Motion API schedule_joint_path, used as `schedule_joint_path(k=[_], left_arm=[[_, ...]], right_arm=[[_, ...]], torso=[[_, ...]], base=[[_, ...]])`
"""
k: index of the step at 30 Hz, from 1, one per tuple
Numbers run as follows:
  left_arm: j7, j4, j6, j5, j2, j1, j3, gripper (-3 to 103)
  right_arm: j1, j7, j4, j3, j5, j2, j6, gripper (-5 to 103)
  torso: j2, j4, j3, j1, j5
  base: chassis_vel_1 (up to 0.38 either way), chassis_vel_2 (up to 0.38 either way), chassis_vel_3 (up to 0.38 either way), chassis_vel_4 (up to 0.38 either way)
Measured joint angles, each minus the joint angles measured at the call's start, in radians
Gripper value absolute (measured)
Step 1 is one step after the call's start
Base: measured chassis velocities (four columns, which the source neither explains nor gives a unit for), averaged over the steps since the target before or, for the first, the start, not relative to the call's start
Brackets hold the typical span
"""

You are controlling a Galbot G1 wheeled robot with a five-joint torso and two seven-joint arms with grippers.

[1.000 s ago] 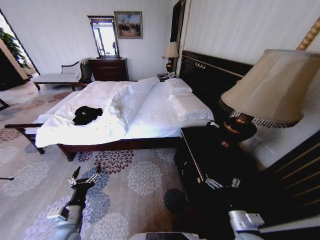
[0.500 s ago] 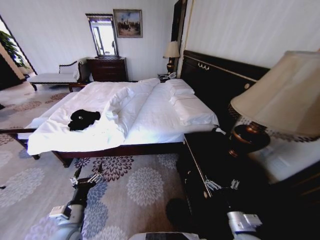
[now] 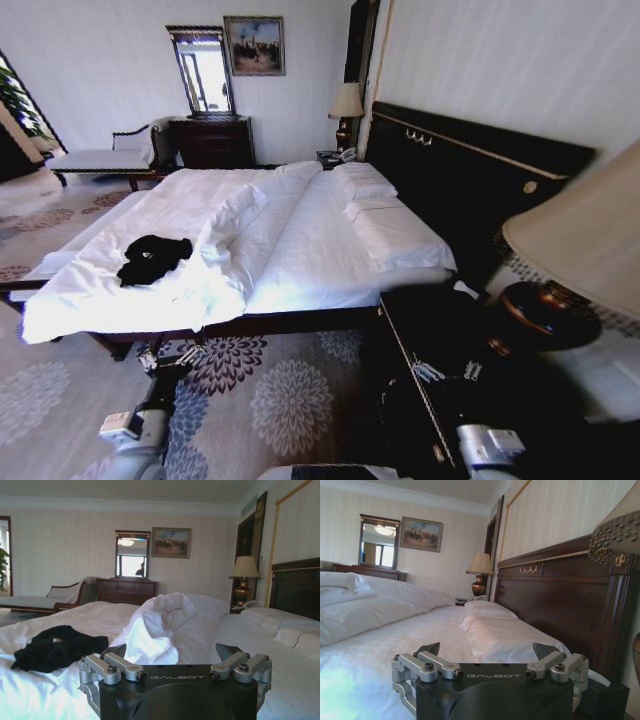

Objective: Fold the clothes on the bed.

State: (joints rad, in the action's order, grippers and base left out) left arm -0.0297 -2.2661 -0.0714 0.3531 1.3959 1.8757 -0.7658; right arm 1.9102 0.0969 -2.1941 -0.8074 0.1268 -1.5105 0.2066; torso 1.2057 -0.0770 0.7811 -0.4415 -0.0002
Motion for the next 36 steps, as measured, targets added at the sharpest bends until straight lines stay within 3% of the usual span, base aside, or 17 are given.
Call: schedule_joint_path(k=[14, 36], left_arm=[[-0.003, -0.011, 0.002, -0.011, 0.006, 0.012, 0.015, 100], [-0.013, -0.003, 0.015, -0.014, -0.014, -0.007, 0.035, 100]], right_arm=[[0.002, -0.014, 0.006, -0.001, -0.007, -0.003, -0.006, 100], [-0.005, -0.021, 0.014, -0.001, -0.017, -0.009, -0.016, 100]], torso=[[0.000, 0.0000, 0.000, 0.001, 0.0001], [0.000, -0.0001, 0.000, 0.000, 0.0001]], base=[[-0.075, 0.157, 0.091, -0.161], [0.019, 0.240, -0.011, -0.234]])
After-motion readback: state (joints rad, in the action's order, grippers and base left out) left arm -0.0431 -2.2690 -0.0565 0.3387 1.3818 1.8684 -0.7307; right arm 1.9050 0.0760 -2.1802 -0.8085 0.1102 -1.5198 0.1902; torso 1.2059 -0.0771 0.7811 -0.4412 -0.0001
